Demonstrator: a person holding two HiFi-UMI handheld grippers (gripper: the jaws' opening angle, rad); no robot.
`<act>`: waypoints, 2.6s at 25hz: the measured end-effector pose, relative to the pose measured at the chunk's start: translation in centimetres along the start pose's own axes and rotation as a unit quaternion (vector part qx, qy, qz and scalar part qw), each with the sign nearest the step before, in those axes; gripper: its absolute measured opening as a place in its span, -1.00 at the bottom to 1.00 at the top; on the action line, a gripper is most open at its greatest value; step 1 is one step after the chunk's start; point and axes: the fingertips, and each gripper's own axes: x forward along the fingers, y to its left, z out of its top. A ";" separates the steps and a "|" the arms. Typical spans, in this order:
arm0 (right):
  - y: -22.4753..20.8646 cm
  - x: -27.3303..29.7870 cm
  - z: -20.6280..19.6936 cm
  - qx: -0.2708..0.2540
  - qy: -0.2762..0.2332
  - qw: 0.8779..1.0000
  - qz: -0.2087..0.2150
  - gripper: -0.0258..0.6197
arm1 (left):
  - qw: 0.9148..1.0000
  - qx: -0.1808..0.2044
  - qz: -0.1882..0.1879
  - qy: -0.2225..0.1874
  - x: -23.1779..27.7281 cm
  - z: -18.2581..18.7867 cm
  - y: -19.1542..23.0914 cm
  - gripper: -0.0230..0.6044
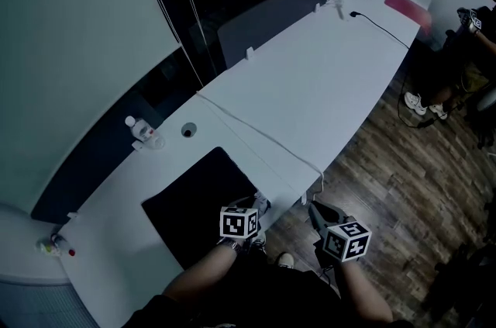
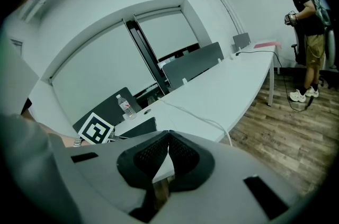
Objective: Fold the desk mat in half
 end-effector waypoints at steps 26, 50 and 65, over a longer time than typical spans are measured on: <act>3.4 -1.7 -1.4 -0.018 0.014 0.996 0.089 -0.85 | 0.996 -0.025 0.019 -0.079 -6.5 -0.5 -3.3 -0.91; 18.8 1.1 -12.6 -0.126 0.130 0.951 0.249 -0.85 | 0.962 -0.169 0.155 -0.146 -22.3 -16.6 3.5 -0.91; 29.5 -2.6 -20.6 -0.160 0.139 0.947 0.240 -0.85 | 0.952 -0.196 0.147 -0.185 -32.1 -26.6 6.7 -0.91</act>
